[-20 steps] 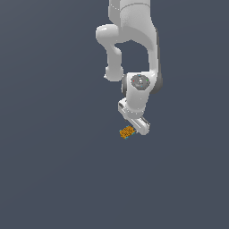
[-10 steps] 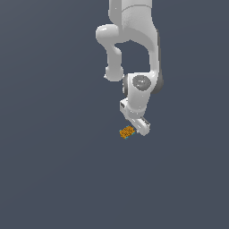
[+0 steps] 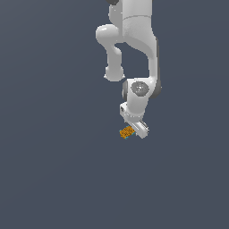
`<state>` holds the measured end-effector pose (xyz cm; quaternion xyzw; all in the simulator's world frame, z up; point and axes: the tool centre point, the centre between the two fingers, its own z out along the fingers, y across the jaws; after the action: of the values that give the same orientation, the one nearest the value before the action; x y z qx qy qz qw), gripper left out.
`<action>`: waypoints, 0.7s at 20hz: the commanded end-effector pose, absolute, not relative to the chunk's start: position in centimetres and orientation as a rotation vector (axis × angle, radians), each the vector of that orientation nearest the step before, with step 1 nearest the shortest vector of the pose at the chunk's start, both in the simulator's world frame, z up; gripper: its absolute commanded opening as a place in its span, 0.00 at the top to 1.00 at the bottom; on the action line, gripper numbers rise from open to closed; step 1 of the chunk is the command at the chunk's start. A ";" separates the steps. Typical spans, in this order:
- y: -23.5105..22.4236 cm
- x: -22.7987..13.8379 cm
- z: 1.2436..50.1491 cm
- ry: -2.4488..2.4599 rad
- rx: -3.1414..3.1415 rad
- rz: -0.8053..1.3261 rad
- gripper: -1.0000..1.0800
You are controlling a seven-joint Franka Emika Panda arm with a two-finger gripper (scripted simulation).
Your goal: Pick up the object and move it to a goal position.
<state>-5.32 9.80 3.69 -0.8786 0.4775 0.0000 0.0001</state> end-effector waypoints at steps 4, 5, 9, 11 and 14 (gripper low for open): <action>9.8 -5.3 1.8 1.502 -2.759 0.000 0.04; 9.8 -5.3 1.6 1.502 -2.759 0.000 0.04; 9.8 -5.3 1.5 1.502 -2.759 0.000 1.00; 9.8 -5.3 1.5 1.502 -2.759 0.000 1.00; 9.8 -5.3 1.5 1.502 -2.759 0.000 1.00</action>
<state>-5.25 9.89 1.61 -0.8784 0.4779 -0.0003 0.0006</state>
